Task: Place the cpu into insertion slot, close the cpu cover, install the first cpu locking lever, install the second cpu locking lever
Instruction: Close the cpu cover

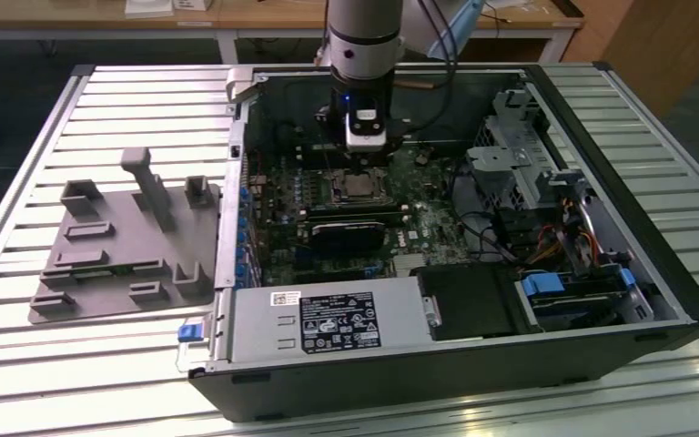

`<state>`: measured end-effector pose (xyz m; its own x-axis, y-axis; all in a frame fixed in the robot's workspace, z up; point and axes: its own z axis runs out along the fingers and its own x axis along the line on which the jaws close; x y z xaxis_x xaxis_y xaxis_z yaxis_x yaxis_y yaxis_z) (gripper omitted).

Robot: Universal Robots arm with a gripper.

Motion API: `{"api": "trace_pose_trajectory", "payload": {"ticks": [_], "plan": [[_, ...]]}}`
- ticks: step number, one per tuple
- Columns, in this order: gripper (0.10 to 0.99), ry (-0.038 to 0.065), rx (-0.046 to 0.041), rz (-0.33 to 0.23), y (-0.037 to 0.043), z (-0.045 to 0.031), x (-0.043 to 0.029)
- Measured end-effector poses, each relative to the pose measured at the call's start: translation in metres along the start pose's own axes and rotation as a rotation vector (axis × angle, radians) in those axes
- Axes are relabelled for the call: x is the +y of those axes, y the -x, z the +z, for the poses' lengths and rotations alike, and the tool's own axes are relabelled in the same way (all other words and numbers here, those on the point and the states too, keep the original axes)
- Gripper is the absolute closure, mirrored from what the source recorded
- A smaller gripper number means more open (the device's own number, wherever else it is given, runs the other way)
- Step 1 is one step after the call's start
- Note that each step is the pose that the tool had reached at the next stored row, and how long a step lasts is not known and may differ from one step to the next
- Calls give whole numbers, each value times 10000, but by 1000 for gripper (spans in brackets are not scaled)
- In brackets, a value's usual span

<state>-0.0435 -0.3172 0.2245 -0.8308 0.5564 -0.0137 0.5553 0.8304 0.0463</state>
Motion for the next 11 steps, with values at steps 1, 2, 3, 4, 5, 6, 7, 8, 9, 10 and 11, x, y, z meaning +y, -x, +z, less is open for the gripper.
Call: {"api": "trace_pose_trajectory", "payload": {"ticks": [1,2,3,4,5,6,7,8,9,10,11], "plan": [[984,2,8,-181,0,0,0],[984,4,17,-359,0,0,0],[984,7,25,-540,0,0,0],[984,10,34,-735,0,1,0],[984,13,42,-915,0,1,0],[984,14,51,-1094,0,1,0],[984,17,59,-1273,0,1,0],[984,19,67,-1455,0,1,0],[984,23,76,-1633,0,1,0],[984,24,84,-1820,0,1,0],[984,28,93,-1998,0,2,0]]}}
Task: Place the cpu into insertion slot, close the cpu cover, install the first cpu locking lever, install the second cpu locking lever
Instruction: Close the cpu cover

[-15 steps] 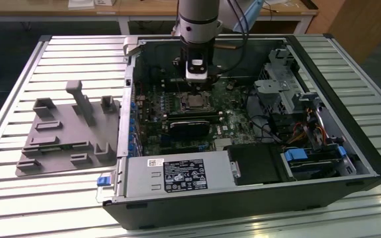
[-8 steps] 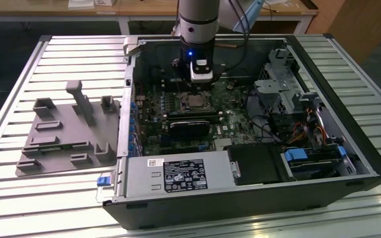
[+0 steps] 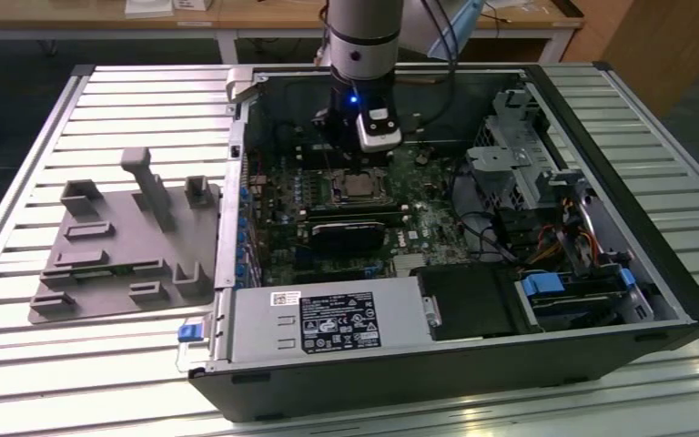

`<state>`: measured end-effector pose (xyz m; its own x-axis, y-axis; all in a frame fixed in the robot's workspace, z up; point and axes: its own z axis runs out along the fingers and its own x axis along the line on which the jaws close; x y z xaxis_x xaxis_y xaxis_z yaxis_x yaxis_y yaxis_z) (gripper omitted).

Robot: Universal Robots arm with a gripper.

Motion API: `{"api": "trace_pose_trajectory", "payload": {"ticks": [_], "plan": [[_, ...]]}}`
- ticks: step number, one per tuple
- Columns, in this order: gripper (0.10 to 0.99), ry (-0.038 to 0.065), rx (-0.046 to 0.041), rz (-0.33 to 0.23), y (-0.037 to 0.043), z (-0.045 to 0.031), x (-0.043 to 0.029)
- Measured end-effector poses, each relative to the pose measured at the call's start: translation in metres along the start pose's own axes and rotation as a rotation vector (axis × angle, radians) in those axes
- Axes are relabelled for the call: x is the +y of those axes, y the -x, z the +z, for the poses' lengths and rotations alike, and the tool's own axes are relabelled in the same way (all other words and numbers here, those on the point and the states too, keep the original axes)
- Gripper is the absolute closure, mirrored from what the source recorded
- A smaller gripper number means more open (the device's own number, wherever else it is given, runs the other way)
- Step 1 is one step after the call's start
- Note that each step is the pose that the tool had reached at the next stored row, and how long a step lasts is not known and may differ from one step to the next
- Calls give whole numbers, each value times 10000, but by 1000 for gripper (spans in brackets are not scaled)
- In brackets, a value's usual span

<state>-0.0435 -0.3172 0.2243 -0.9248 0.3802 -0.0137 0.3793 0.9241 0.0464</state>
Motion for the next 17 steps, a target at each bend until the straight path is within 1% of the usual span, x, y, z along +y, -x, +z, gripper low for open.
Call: {"api": "trace_pose_trajectory", "payload": {"ticks": [5,7,8,11,13,15,17], "plan": [[984,9,41,-901,0,5,-1],[984,2,48,-1139,0,8,0],[984,-16,36,-1205,0,10,0],[984,-104,-65,-1335,-6,14,-3],[984,-157,-160,-1405,-12,17,-6],[984,-166,-240,-1485,-17,22,-9],[984,-139,-319,-1559,-22,31,-12]]}}
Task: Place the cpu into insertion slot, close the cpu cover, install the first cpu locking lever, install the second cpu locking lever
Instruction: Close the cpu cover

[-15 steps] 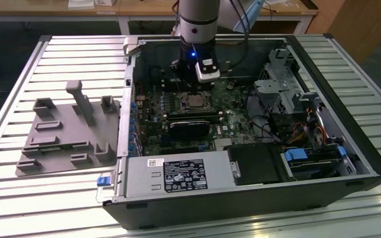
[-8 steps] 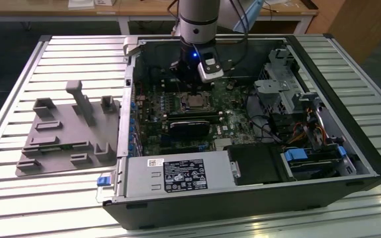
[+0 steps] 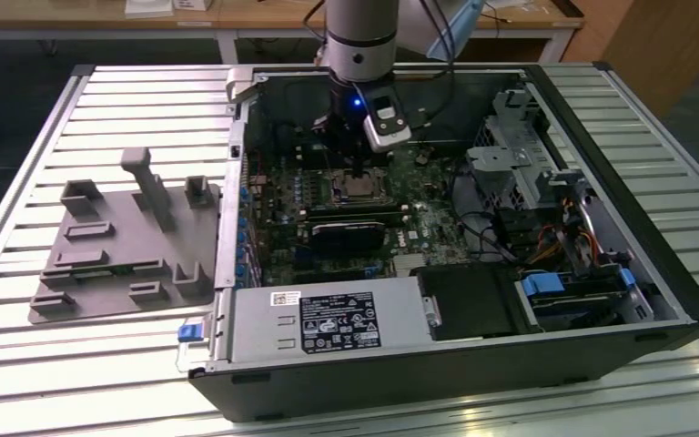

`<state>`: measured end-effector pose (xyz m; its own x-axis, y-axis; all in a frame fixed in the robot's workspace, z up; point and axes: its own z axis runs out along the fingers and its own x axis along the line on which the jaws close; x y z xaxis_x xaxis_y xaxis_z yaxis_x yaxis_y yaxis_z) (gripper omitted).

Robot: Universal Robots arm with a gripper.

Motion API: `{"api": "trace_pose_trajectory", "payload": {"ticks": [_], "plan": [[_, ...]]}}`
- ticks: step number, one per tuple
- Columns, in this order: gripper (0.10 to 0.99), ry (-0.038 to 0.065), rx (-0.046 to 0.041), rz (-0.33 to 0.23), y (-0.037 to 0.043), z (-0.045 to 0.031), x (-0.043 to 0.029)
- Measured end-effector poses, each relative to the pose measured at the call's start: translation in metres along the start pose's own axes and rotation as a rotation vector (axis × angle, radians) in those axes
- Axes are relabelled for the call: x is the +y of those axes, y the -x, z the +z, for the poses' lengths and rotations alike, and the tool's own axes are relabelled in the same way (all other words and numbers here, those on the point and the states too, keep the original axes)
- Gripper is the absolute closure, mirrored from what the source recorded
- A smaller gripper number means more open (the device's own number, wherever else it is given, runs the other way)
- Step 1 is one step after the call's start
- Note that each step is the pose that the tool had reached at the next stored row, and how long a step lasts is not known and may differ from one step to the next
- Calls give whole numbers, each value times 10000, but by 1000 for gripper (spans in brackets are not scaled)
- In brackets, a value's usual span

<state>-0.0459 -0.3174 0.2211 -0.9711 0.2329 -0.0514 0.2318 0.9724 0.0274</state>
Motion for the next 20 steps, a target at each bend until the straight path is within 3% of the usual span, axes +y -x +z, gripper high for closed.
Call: {"api": "trace_pose_trajectory", "payload": {"ticks": [3,7,20], "plan": [[984,33,-107,-84,-18,11,-5],[984,52,-166,-180,-78,17,-21],[984,60,-167,-218,-186,91,-82]]}}
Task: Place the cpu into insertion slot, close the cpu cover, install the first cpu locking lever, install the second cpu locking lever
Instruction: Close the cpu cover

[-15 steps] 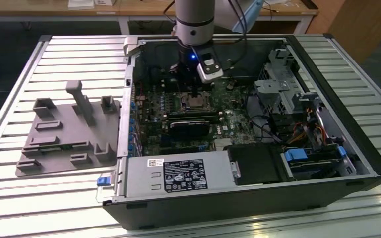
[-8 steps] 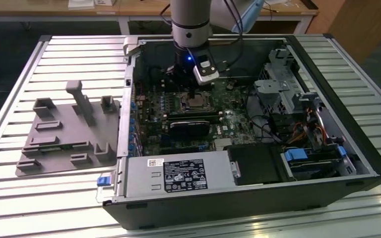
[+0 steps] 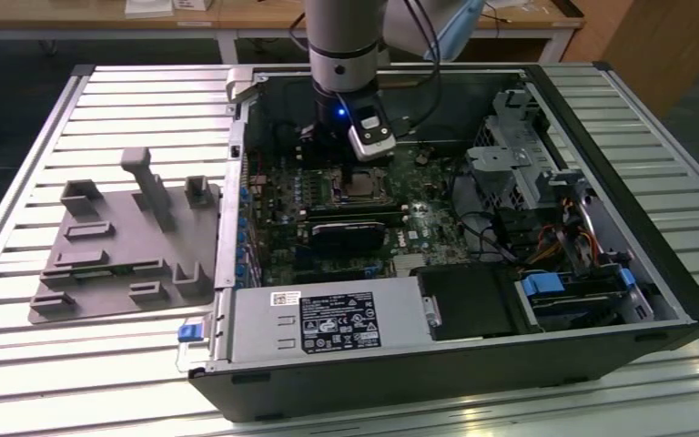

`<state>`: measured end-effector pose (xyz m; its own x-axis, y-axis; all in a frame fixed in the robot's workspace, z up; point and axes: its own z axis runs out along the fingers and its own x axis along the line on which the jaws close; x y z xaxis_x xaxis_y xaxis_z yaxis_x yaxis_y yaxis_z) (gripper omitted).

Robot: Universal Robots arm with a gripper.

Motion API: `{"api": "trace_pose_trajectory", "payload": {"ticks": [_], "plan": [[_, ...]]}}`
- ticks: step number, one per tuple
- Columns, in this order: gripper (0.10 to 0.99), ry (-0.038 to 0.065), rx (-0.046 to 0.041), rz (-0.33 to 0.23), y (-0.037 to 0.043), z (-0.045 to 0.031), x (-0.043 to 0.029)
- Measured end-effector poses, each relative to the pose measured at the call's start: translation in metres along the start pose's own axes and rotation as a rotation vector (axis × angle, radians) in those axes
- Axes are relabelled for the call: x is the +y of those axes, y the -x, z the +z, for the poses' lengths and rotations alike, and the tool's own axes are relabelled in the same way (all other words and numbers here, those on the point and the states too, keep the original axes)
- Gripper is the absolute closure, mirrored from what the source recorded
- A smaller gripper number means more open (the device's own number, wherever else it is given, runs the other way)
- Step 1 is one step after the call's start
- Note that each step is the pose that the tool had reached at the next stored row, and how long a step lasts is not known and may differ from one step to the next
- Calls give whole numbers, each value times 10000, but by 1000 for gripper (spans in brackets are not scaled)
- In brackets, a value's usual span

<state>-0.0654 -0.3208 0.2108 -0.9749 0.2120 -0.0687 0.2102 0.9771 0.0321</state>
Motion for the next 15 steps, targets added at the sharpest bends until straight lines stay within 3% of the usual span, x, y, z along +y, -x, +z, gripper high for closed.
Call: {"api": "trace_pose_trajectory", "payload": {"ticks": [6,15], "plan": [[984,8,1,-13,-76,51,-18],[984,8,2,-14,-113,105,-26]]}}
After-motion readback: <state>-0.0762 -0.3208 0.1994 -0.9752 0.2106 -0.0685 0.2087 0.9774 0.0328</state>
